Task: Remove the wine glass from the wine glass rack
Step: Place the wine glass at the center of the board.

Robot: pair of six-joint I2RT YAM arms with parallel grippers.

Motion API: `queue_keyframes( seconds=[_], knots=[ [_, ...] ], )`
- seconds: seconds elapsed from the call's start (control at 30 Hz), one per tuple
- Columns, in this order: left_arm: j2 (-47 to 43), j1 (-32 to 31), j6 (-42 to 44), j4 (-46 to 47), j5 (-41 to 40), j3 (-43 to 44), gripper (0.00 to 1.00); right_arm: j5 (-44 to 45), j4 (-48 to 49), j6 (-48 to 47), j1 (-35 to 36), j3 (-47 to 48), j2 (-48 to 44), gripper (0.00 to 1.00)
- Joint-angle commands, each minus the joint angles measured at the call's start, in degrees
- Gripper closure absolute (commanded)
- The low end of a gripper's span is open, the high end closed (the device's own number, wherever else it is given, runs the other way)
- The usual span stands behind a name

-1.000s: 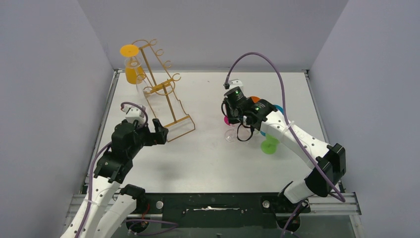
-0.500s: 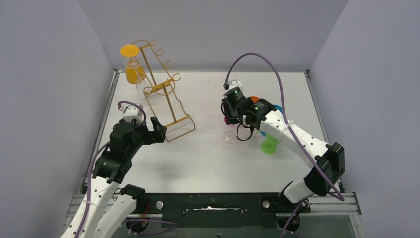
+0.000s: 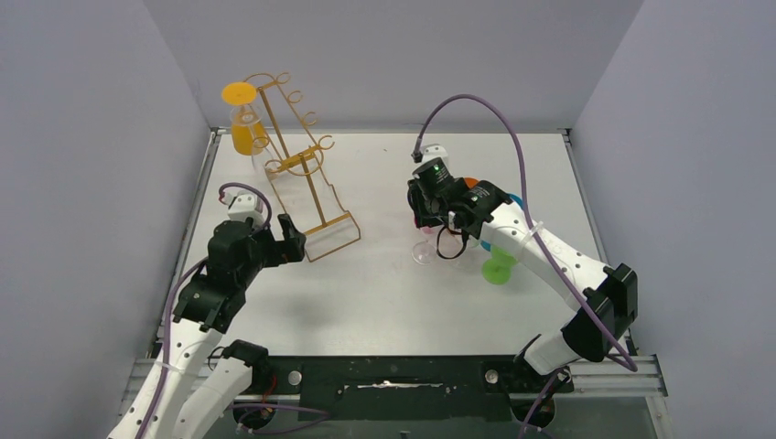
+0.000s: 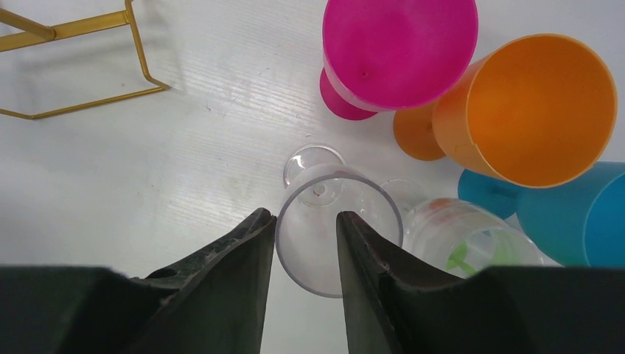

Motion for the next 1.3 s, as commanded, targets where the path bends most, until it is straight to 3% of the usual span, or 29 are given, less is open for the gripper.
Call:
queue_keyframes(
  seconds=[0.0, 0.27, 0.53, 1.03, 1.27],
  knots=[
    [-0.4, 0.2, -1.4, 0.6, -2.4, 2.9, 0.02, 1.7, 0.7, -0.3, 0.8, 2.3, -1.3, 0.66],
    [-0.5, 0.2, -2.0, 0.7, -2.1, 2.6, 0.02, 3.7, -1.4, -0.7, 2.0, 3.8, 0.7, 0.87],
    [0.2, 0.2, -1.4, 0.5, -2.1, 3.2, 0.02, 5.6, -3.2, -0.8, 2.5, 4.7, 2.0, 0.88],
    [1.3, 0.2, -4.2, 0.2, -1.9, 3.0, 0.02, 6.0, 1.0, -0.9, 2.6, 5.1, -2.8, 0.59],
    [1.1, 0.3, -14.5, 1.1, -5.4, -1.1, 0.02, 2.5, 14.3, 1.2, 2.8, -4.6, -13.6, 0.44]
  ],
)
